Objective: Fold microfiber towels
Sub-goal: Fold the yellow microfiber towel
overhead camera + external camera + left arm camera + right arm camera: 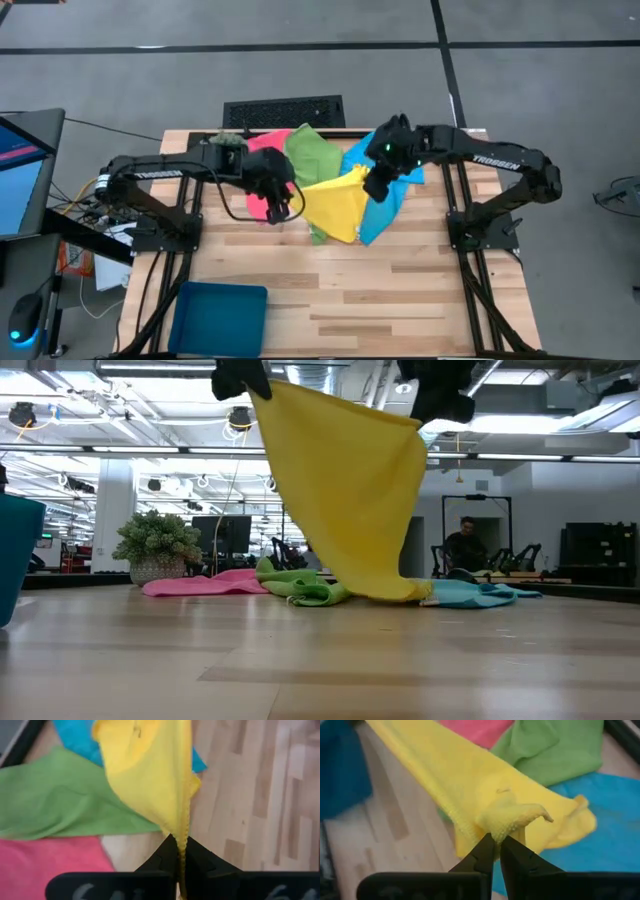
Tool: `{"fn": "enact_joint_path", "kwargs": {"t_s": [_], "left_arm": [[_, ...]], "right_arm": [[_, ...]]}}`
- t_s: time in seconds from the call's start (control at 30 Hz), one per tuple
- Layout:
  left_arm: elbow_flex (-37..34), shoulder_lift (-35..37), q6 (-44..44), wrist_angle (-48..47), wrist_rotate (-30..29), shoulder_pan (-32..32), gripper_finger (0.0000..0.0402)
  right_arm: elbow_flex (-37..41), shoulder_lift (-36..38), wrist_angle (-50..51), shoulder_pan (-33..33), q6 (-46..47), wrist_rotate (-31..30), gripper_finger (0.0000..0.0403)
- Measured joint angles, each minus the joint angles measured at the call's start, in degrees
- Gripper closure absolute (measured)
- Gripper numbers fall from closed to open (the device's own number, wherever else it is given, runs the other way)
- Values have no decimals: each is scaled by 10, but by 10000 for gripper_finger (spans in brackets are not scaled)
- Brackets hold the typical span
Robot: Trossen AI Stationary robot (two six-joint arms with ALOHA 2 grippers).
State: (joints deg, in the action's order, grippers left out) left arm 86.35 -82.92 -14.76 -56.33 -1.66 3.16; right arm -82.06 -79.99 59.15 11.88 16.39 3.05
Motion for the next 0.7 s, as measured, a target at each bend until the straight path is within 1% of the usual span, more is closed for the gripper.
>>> {"fn": "enact_joint_path", "kwargs": {"t_s": [0.1, 0.27, 0.37, 0.47, 0.6, 0.7], "left_arm": [[0, -14, -6, -2, 15, -16, 401], [-1, -48, -12, -1, 49, -42, 401], [-1, -65, -13, 0, 60, -57, 402], [-1, -73, -25, -2, 59, -71, 401], [-1, -71, -40, -9, 60, -85, 401], [-1, -68, -47, -18, 59, -86, 401]], "right_arm": [[0, 1, 14, -37, -3, -34, 350], [0, 1, 47, -68, -24, -35, 331], [11, 2, 67, -74, -44, -33, 306], [46, 3, 69, -80, -58, -25, 273], [89, 7, 65, -89, -116, -17, 231], [115, 7, 57, -96, -161, -17, 210]]}}
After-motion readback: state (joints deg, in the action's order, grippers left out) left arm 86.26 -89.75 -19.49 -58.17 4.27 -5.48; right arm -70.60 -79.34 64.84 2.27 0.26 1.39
